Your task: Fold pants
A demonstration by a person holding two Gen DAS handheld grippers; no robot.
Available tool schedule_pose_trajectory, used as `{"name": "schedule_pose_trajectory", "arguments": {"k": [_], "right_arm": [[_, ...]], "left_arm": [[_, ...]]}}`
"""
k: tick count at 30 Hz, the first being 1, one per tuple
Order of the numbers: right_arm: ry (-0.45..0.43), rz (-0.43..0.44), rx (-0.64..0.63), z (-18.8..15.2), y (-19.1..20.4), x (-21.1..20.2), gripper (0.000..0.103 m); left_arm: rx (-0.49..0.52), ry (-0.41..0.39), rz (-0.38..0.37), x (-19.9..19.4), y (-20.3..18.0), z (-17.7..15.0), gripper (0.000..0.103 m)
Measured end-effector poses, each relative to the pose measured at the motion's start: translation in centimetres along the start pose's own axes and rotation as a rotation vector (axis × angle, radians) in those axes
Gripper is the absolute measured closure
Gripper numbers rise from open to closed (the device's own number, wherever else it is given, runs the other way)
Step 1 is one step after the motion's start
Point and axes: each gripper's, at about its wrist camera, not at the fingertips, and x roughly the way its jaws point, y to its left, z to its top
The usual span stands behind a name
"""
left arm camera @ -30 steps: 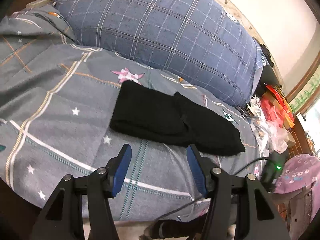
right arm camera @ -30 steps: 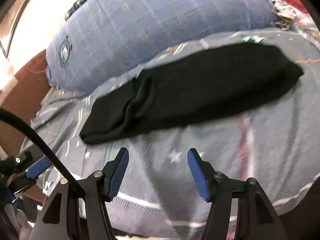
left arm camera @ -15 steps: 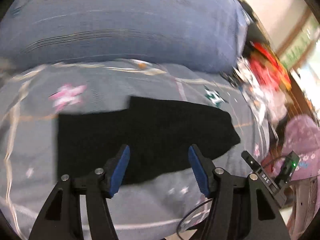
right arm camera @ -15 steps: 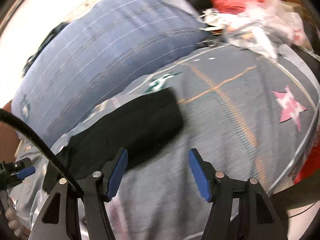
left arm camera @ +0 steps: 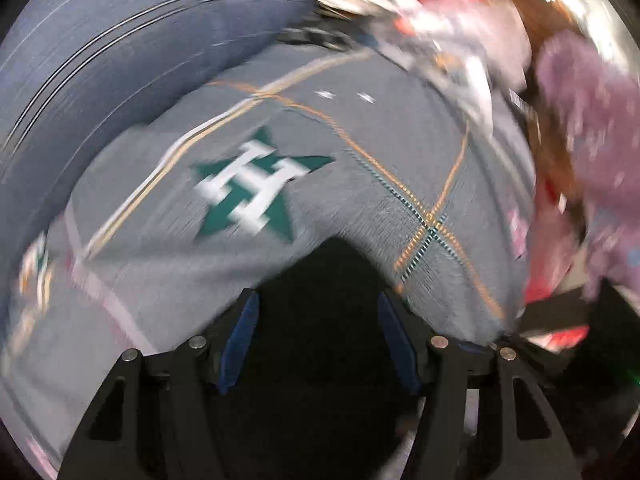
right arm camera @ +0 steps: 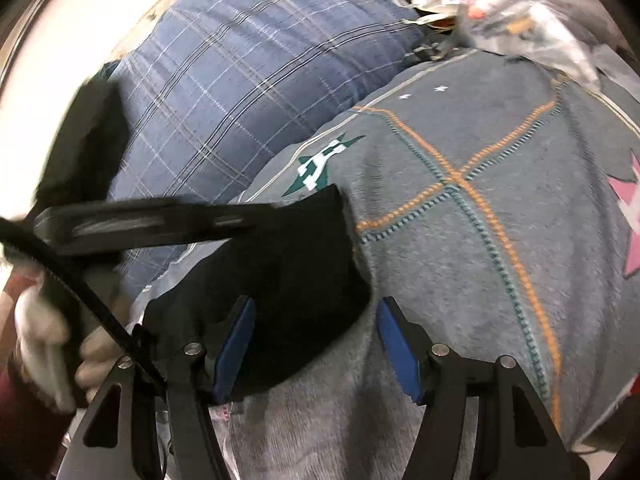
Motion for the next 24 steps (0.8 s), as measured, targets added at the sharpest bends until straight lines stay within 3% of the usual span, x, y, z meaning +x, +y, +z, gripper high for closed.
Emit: {"name": "schedule_pose_trajectory", "arguments": {"k": [2, 4, 5, 6, 11, 15, 19, 20, 21, 22, 23, 24], "right_arm": [[0.001, 0.002, -0.018, 0.0, 0.3, 0.3, 0.036], [0.002, 0.000, -0.027, -0.1, 0.5, 0.4, 0.035], [0.002, -0.002, -0.029, -0.2, 0.4, 0.3, 0.035], [0.000, -0.004, -0.030, -0.4, 0.3, 0.2, 0.035], [-0.077, -0.049, -0.110, -0.5, 1.2, -2.2, 0.035], [-0.131, -0.017, -0.205, 0.5, 2.9, -2.8, 0.024], [-0.088, 0.026, -0.255, 1.2, 4.0, -1.2, 0.018], [-0.051, 0.043, -0.244, 1.1, 4.1, -0.7, 0.027], [-0.007, 0.083, -0.218, 1.1, 4.3, -0.3, 0.059], [0.009, 0.099, -0.203, 1.1, 4.5, -0.4, 0.076], [0.028, 0.102, -0.193, 1.1, 5.0, -0.6, 0.089], [0.037, 0.107, -0.192, 1.0, 5.6, -0.9, 0.091]], "left_arm": [[0.098, 0.044, 0.060, 2.1, -1.6, 0.9, 0.033], [0.188, 0.070, 0.119, 3.1, -3.1, 0.7, 0.037], [0.202, 0.058, 0.114, 2.8, -3.4, 0.6, 0.059], [0.207, 0.049, 0.092, 2.2, -3.6, 0.5, 0.094], [0.170, -0.044, 0.021, -2.4, -2.8, -1.2, 0.093], [0.110, -0.134, -0.051, -6.4, -2.5, -2.3, 0.095], [0.037, -0.207, -0.152, -10.1, -1.8, -3.3, 0.097], [0.027, -0.215, -0.150, -10.6, -1.7, -3.5, 0.098], [0.012, -0.229, -0.147, -11.3, -1.3, -4.1, 0.098], [0.002, -0.237, -0.145, -11.5, -1.2, -4.5, 0.098], [-0.020, -0.252, -0.152, -12.1, -0.8, -5.2, 0.098], [-0.043, -0.269, -0.161, -12.9, -0.2, -5.9, 0.098]]}}
